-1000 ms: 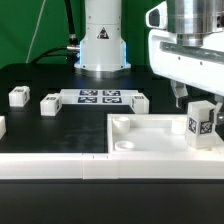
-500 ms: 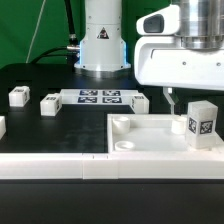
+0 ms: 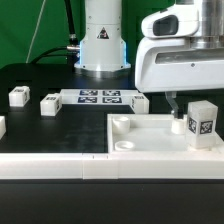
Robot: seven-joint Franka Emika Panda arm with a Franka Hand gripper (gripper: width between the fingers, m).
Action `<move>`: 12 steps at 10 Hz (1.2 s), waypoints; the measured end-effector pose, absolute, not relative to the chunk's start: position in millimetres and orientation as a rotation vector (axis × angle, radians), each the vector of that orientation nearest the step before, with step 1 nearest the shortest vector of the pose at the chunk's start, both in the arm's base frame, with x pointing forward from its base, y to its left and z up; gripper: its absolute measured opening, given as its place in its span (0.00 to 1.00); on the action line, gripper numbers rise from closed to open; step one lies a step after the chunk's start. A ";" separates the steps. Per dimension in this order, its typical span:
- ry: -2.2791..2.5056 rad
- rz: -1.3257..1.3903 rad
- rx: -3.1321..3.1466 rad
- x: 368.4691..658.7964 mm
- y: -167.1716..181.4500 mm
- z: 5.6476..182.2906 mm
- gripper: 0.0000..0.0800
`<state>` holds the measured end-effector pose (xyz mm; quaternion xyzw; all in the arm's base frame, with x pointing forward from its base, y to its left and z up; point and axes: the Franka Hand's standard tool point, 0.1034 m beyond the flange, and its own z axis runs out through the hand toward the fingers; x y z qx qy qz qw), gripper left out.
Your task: Assemble one leg
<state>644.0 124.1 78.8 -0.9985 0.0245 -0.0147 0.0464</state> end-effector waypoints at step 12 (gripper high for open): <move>1.163 0.012 -2.789 644.3 110.5 74.9 0.37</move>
Offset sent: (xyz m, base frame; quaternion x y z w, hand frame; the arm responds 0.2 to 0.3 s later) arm 0.0000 0.0000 0.0000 0.0000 0.0000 0.0000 1.0000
